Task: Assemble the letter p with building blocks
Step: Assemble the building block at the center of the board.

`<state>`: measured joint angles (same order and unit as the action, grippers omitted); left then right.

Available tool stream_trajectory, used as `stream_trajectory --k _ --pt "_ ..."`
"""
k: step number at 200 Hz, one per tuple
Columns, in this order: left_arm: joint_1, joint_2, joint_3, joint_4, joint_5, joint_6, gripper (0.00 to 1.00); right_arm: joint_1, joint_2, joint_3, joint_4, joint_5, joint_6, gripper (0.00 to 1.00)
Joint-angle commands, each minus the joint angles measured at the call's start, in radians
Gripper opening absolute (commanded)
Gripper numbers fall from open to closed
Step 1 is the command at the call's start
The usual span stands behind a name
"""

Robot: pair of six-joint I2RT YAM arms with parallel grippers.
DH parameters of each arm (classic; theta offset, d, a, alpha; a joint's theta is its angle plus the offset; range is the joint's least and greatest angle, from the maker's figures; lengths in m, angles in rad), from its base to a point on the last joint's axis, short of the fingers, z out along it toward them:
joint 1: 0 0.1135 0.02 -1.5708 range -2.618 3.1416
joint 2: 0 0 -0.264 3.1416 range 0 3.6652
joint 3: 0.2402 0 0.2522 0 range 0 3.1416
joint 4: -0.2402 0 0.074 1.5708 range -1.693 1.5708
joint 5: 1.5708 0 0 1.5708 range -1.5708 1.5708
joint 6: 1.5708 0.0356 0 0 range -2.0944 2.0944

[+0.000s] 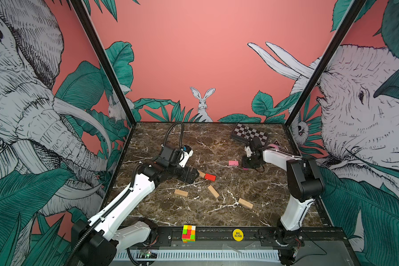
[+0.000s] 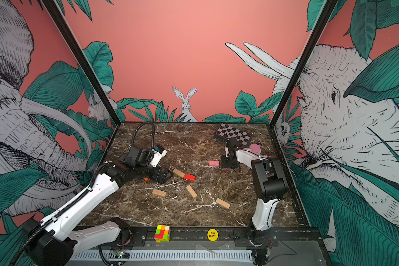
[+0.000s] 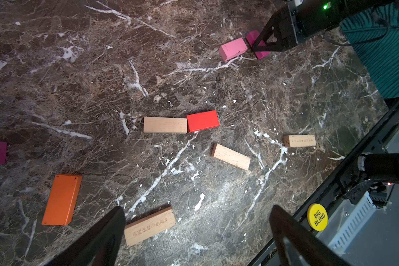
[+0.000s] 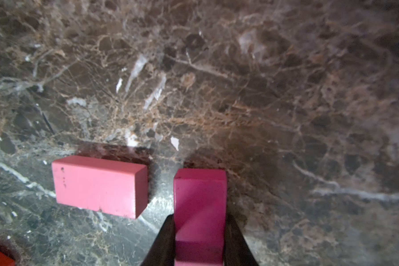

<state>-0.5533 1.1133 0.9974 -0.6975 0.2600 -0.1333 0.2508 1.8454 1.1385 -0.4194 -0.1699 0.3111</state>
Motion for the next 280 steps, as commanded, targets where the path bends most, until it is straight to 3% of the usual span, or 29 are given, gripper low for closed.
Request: stream_trajectory --k 1,163,209,280 --pt "0.0 -0.004 -0.008 -0.014 -0.002 0.006 1.0 0.019 -0.001 -0.037 -0.079 0.002 0.015 0.26" --pt "0.0 -0.004 -0.009 -0.017 -0.002 0.004 1.0 0.062 0.025 0.021 -0.107 0.013 0.023 0.27" --pt "-0.001 -0.005 -0.009 -0.017 -0.004 0.004 0.99 0.062 0.018 0.028 -0.114 0.019 0.021 0.4" --pt "0.0 -0.009 -0.007 -0.016 -0.002 0.001 1.0 0.064 -0.022 0.014 -0.142 0.03 0.014 0.48"
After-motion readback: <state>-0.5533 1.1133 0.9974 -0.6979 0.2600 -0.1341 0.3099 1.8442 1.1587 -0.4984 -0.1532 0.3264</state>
